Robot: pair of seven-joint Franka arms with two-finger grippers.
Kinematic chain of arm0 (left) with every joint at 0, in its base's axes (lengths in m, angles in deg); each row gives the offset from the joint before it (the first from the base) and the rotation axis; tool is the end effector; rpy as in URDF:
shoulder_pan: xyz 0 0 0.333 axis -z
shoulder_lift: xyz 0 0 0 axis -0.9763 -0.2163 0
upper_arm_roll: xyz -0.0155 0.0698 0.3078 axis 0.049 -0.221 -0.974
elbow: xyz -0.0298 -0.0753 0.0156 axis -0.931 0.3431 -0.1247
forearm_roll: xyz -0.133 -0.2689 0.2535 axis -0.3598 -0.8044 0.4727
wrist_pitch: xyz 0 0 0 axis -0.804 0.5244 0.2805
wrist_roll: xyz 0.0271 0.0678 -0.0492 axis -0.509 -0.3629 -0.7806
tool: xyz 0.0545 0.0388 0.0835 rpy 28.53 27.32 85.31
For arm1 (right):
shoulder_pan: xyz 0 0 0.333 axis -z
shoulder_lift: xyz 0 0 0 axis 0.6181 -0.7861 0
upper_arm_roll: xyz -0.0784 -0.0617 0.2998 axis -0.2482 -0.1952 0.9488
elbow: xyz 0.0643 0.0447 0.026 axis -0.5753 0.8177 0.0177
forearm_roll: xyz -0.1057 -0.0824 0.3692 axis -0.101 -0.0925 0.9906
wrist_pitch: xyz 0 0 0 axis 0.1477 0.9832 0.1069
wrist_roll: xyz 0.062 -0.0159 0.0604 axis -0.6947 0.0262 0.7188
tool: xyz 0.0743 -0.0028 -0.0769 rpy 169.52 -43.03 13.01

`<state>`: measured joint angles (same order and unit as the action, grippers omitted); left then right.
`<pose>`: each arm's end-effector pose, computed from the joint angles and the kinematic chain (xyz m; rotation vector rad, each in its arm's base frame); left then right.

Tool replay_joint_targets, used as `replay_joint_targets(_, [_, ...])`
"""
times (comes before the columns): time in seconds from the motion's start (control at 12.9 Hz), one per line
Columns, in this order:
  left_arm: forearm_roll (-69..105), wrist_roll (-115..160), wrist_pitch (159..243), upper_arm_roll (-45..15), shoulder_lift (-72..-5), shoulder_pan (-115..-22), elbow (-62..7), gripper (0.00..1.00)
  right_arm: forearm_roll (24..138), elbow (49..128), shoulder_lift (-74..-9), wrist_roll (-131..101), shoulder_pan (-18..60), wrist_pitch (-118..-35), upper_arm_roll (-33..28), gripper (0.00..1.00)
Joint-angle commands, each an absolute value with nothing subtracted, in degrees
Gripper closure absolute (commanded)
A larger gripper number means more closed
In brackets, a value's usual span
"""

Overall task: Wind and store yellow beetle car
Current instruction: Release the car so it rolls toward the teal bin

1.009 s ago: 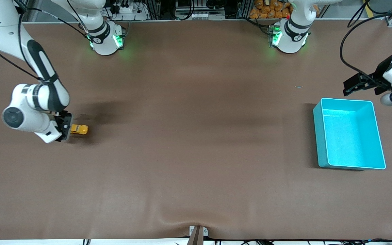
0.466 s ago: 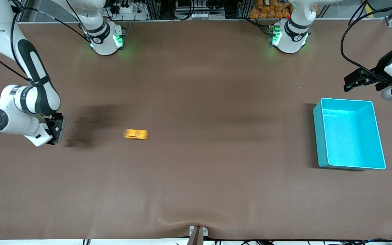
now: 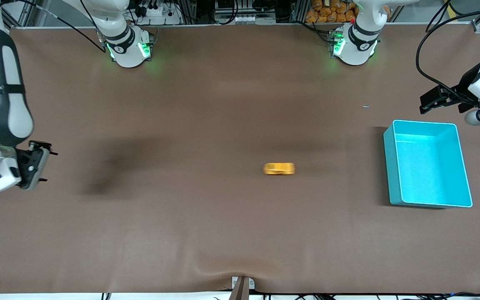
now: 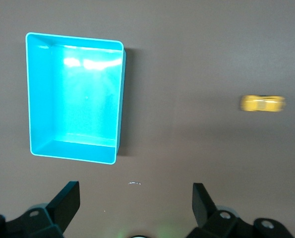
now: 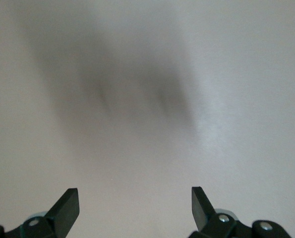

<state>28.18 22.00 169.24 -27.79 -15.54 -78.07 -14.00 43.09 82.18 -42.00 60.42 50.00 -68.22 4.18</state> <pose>0.5576 -0.0450 0.6223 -3.1123 -0.0250 0.0953 0.6401 -0.1251 0.3731 -2.4817 -1.7273 0.1796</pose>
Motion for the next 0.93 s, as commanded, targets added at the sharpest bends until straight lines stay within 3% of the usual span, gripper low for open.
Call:
replay_joint_targets(0.0, [27.92,21.98,168.73,-27.70,-15.28,-78.30,-13.96,0.00,44.05,76.02,-42.40,52.76,49.61,-61.20,4.44,0.00])
replay_joint_targets(0.47, [27.92,21.98,168.81,-27.70,-15.46,-78.39,-13.96,0.00,44.22,74.24,-37.31,45.62,49.78,-56.43,4.27,0.00])
replay_joint_targets(0.85, [28.01,22.07,168.81,-28.05,-16.33,-78.56,-13.96,0.00,44.66,66.07,-36.60,23.94,49.96,-51.25,4.44,0.00])
